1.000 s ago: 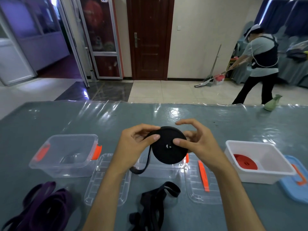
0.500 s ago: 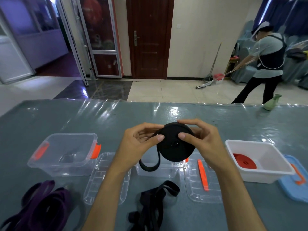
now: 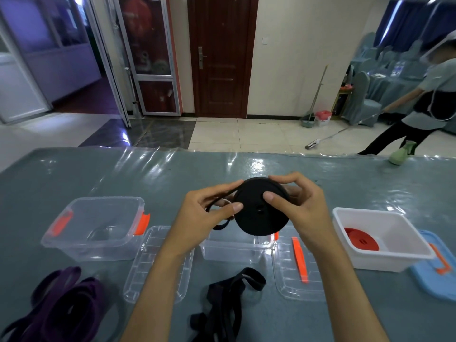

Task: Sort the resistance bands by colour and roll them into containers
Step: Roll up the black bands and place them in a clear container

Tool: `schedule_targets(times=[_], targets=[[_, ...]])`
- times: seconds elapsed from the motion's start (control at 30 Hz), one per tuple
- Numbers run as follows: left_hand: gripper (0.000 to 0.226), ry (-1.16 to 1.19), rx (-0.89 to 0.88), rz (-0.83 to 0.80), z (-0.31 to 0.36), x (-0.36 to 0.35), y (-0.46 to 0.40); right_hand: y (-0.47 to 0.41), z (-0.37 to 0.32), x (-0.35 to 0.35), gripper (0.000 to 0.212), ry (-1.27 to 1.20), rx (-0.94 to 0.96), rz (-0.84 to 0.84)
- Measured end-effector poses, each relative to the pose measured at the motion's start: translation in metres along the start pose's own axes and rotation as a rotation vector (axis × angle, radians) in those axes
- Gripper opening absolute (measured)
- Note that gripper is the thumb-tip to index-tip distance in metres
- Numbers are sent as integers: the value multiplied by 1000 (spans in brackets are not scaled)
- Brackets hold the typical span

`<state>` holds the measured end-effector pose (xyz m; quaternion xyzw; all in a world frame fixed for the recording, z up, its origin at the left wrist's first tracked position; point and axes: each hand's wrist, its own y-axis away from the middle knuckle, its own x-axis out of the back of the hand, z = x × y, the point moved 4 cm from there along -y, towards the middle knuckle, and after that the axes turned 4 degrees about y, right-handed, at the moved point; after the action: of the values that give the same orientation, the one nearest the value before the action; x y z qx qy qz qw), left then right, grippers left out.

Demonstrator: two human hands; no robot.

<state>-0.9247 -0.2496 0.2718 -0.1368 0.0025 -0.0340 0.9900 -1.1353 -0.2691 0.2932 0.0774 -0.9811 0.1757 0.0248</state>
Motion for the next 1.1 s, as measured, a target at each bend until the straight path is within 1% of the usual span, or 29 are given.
schedule_targets(times=[0.07,0.13,0.2,0.27,0.37,0.47,0.53,0.6,0.67,0.77,0.83,0.97,1.03,1.1], targets=[[36,-11,-12,32,2,3,1,-1,3,1,31,-1,-45,-20],[30,-22,-15,48,3,3,1,-1,7,-2,37,-18,-95,-107],[27,-30,-10,35,1,0,0,0,9,-5,41,5,-101,-171],[25,-17,-2,49,-3,-2,0,1,9,-4,35,25,-64,-136],[26,66,-17,111,-7,0,3,0,9,-1,26,-28,-49,-39],[31,132,-47,148,-10,-1,3,-2,12,3,28,-62,-67,24],[32,160,-61,214,-13,-3,3,-1,14,3,30,-77,-78,40],[30,176,-65,273,-19,-5,4,-1,17,3,31,-85,-93,61],[24,190,-33,298,-26,-8,5,0,20,3,32,-92,-107,80],[16,220,33,289,-36,-11,7,-1,26,2,31,-100,-116,108],[12,227,46,276,-44,-11,8,-2,31,3,29,-108,-127,132],[20,198,22,274,-56,-10,7,-5,44,5,29,-128,-163,183],[21,197,36,316,-61,-10,5,-7,51,4,28,-124,-176,206],[20,214,69,407,-67,-10,4,-9,59,0,27,-130,-191,236]])
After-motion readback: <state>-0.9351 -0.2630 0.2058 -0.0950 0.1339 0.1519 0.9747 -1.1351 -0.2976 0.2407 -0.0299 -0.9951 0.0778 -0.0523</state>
